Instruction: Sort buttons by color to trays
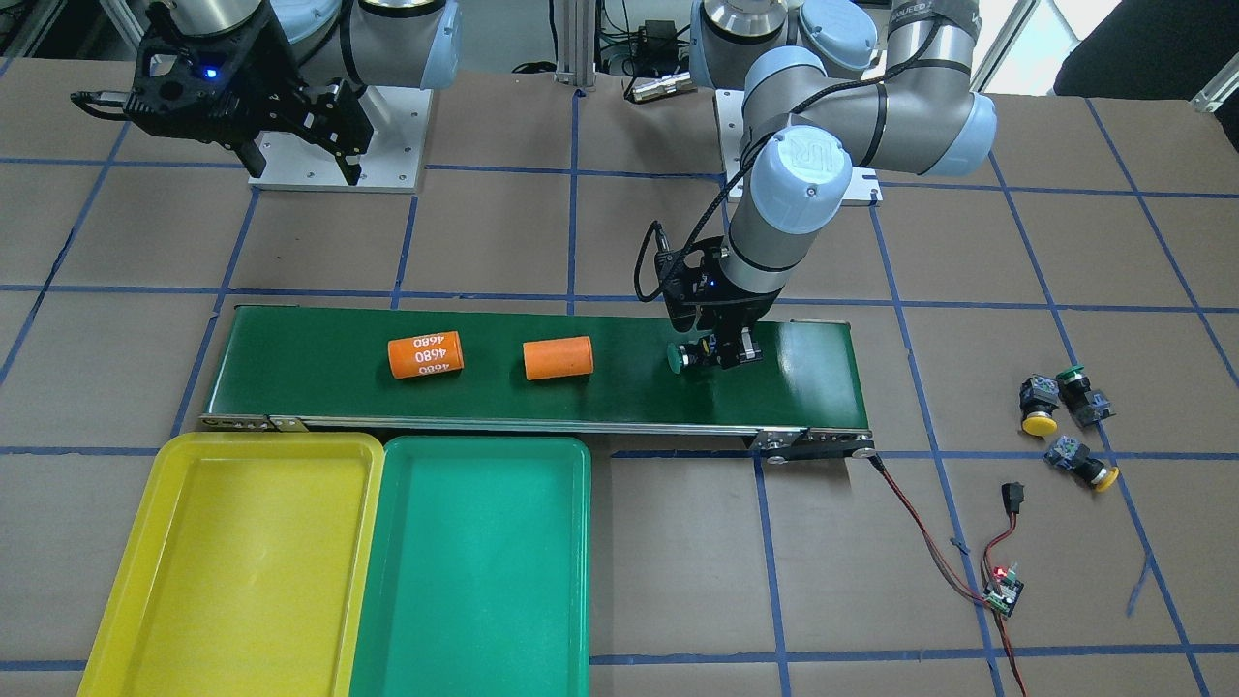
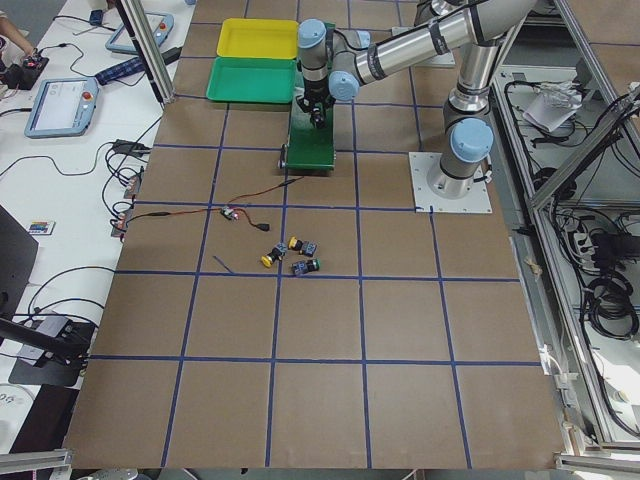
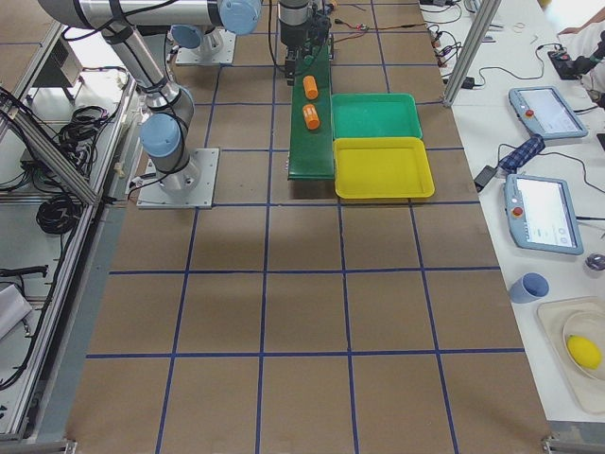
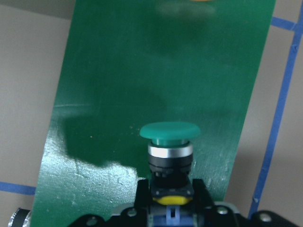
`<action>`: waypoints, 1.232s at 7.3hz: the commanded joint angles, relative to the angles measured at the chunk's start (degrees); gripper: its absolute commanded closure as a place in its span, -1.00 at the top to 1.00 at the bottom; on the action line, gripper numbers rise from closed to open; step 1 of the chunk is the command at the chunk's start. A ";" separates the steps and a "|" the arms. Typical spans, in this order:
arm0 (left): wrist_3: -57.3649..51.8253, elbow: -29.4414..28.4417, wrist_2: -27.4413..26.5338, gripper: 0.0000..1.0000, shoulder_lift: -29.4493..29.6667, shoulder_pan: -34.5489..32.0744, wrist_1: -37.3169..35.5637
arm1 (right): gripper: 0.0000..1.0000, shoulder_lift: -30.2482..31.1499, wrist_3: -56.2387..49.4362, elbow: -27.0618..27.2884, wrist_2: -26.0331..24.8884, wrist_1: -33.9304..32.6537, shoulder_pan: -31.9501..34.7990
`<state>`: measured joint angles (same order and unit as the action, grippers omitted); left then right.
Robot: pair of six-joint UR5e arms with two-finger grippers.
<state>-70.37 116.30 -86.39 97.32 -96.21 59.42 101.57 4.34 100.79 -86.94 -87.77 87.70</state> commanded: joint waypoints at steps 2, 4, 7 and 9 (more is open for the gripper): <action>-3.25 -2.55 -0.62 1.00 -3.96 9.67 3.75 | 1.00 -0.40 0.50 0.02 -0.15 -2.57 0.02; -5.91 -3.70 -0.71 1.00 -6.08 23.18 5.44 | 1.00 -0.49 9.05 0.02 -0.07 -2.58 0.02; -9.17 -3.97 -0.63 1.00 -3.38 41.84 4.30 | 1.00 -1.54 21.28 0.11 -0.94 -4.58 0.11; -9.34 -3.54 -0.71 1.00 0.22 44.52 0.73 | 1.00 -1.90 25.44 0.55 -1.12 -5.39 0.19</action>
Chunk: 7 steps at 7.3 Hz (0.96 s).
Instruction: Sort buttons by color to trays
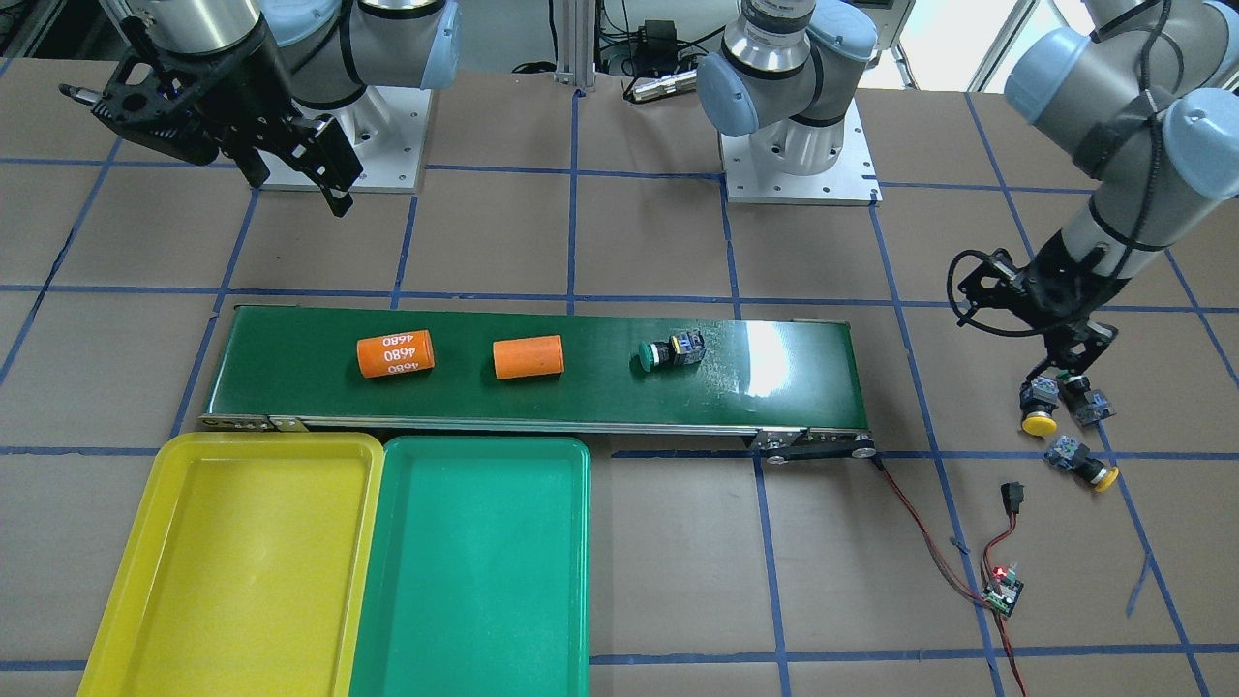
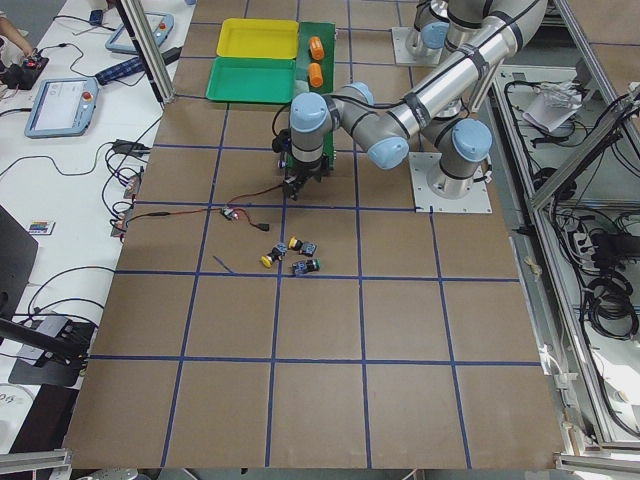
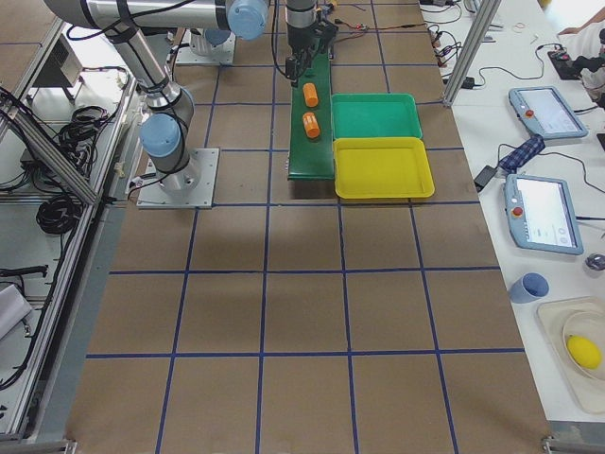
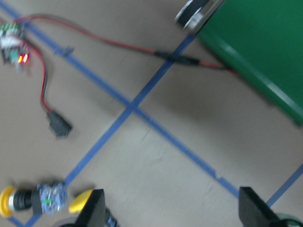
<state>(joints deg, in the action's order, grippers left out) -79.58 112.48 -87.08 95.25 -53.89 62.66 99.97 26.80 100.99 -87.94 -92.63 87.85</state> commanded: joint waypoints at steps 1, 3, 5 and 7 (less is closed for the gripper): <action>-0.05 0.29 -0.46 1.00 4.48 2.82 -4.03 | 1.00 -0.56 6.04 0.78 -0.22 -0.62 0.04; 0.48 -0.15 -3.89 1.00 9.40 6.24 -8.67 | 1.00 -1.26 14.63 1.05 -0.13 -3.67 0.21; 0.82 0.54 -3.89 1.00 12.32 6.69 -12.91 | 1.00 -1.18 16.70 2.10 -0.04 -4.05 0.56; 2.23 0.20 -3.28 0.89 14.69 6.69 -13.00 | 1.00 -1.18 20.81 2.19 0.31 -4.05 0.65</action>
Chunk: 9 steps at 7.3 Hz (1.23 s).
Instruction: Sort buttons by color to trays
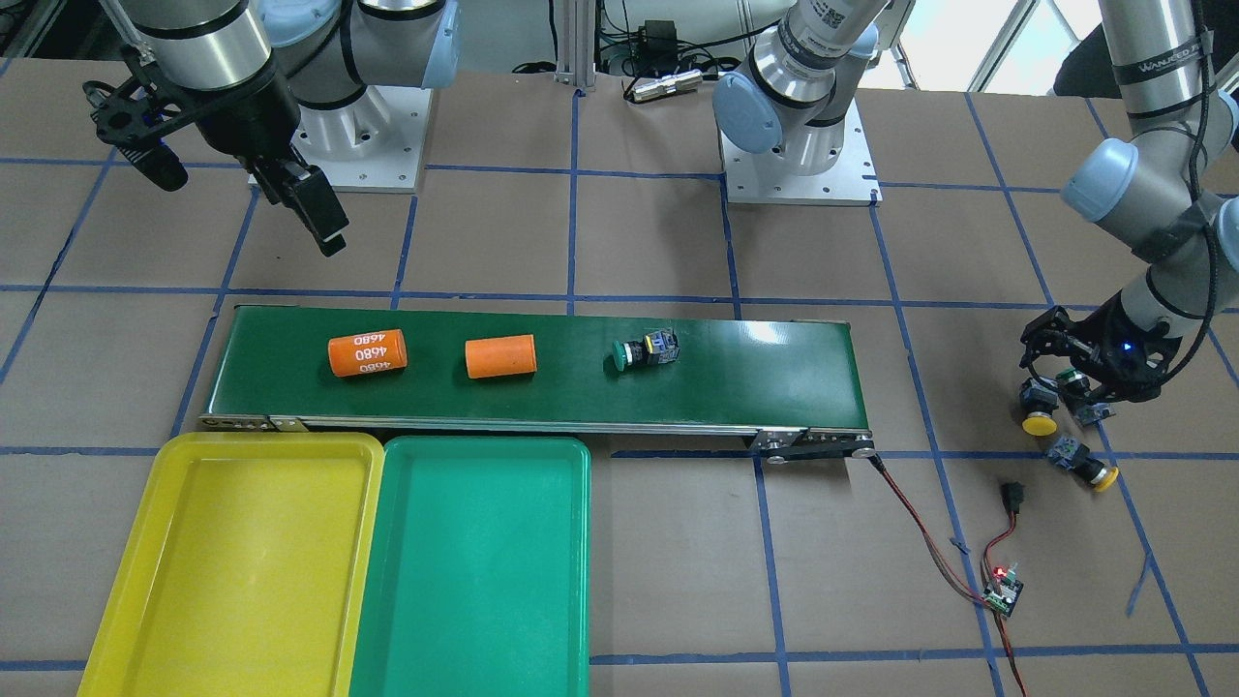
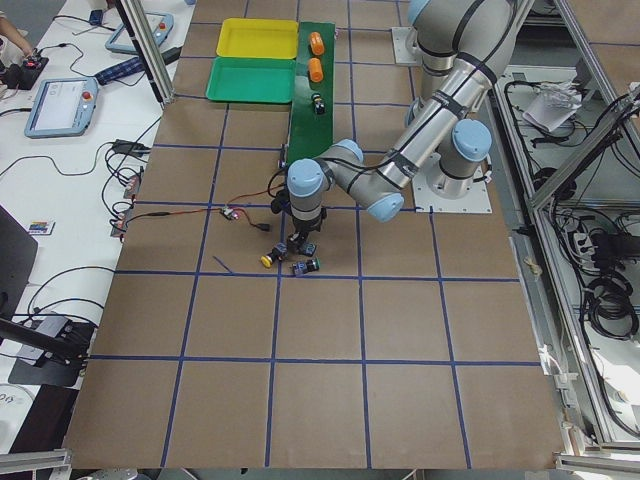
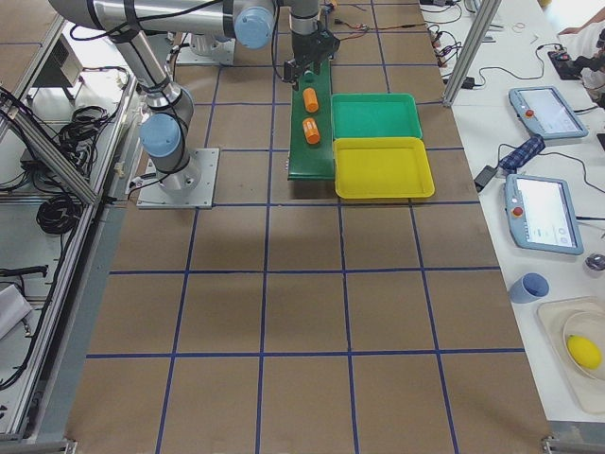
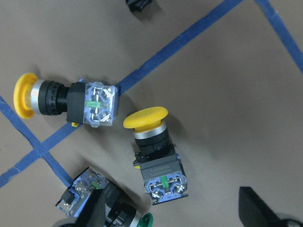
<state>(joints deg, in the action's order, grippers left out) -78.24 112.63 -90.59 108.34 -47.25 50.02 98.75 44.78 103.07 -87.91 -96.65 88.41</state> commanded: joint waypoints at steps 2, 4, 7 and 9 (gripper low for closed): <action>0.63 0.04 0.68 0.44 2.31 -0.21 -0.54 | 1.00 0.03 7.92 1.42 0.29 -0.03 0.97; 0.54 -0.22 0.77 -0.09 2.75 -0.73 -0.63 | 1.00 -0.05 13.55 3.01 0.46 -3.08 3.43; -2.16 -0.92 3.56 -0.75 -0.21 -4.13 -0.36 | 1.00 -1.98 23.48 3.72 -0.15 -6.52 7.03; -3.06 -2.24 3.84 -0.75 -6.44 -11.86 7.40 | 1.00 -4.17 29.55 3.63 -2.16 -8.36 9.84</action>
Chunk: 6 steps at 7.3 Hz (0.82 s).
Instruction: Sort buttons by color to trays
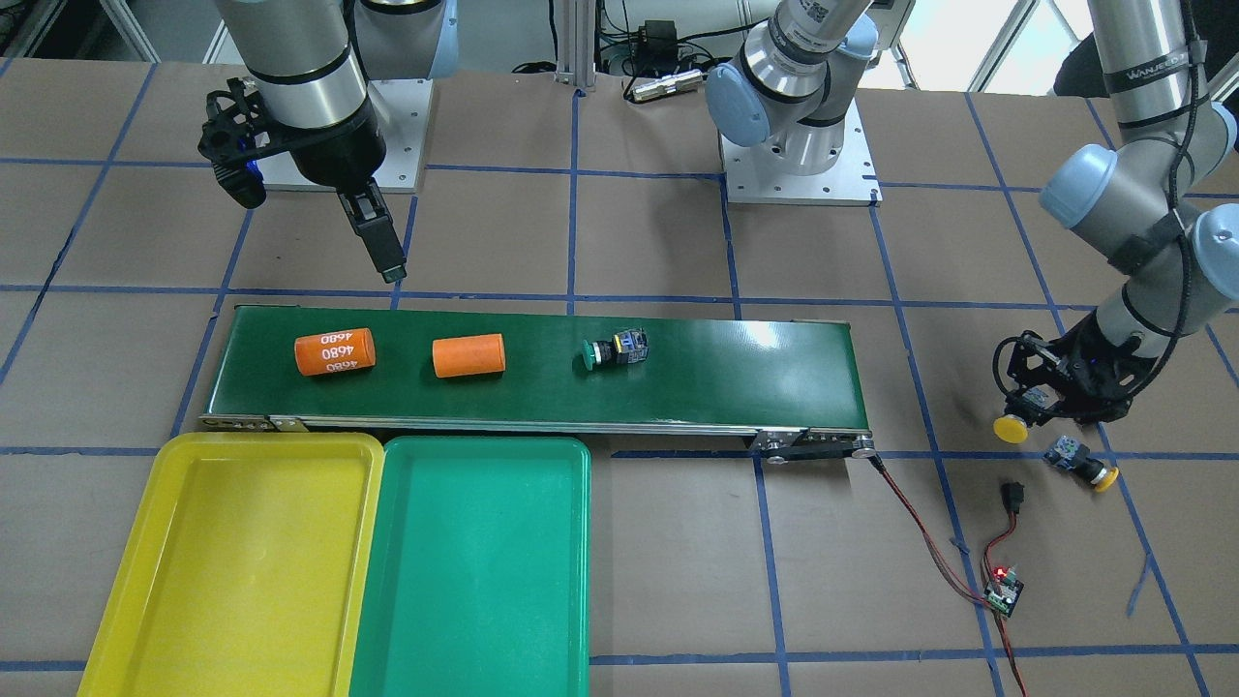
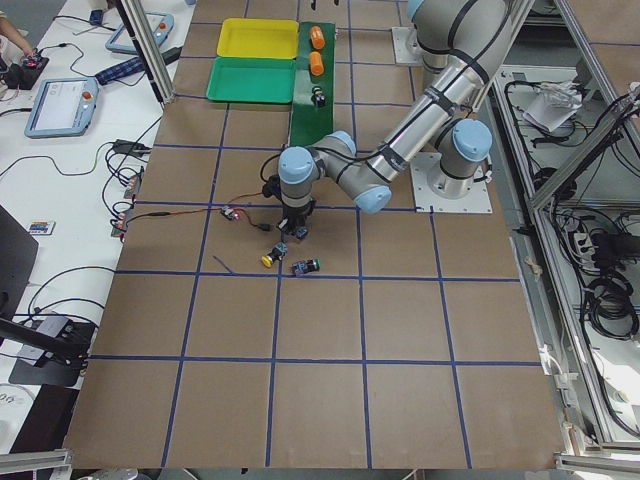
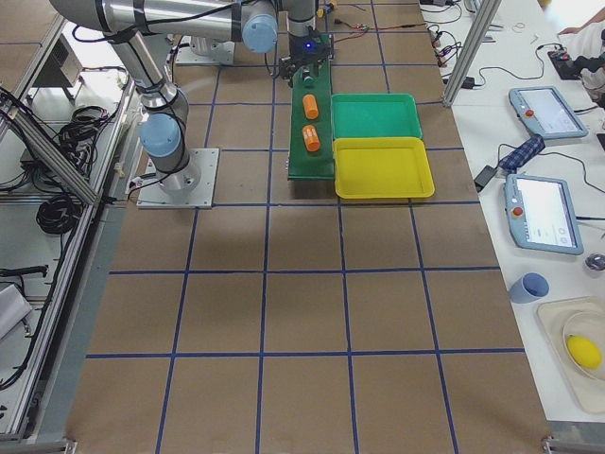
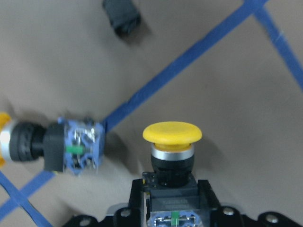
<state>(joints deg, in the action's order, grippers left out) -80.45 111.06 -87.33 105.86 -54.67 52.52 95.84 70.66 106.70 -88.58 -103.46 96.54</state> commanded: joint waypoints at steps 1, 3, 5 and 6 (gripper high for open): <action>-3.03 -0.85 2.23 -0.74 -7.13 -8.48 8.36 | 1.00 -1.53 3.95 -0.01 -2.99 -3.92 2.24; -6.36 -0.59 2.69 -0.74 -10.92 -19.80 16.08 | 1.00 -1.71 3.87 -0.09 -2.92 -4.21 2.24; -9.72 -0.50 2.43 -0.72 -10.68 -32.80 17.62 | 1.00 -1.79 3.87 -0.18 -2.92 -4.21 2.24; -8.86 -0.32 2.08 -0.71 -10.41 -38.70 17.45 | 1.00 -1.88 3.95 -0.09 -2.92 -4.38 2.24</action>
<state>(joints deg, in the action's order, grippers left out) -89.27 110.57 -84.93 95.11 -85.51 69.62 94.04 74.55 106.55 -91.48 -107.71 98.78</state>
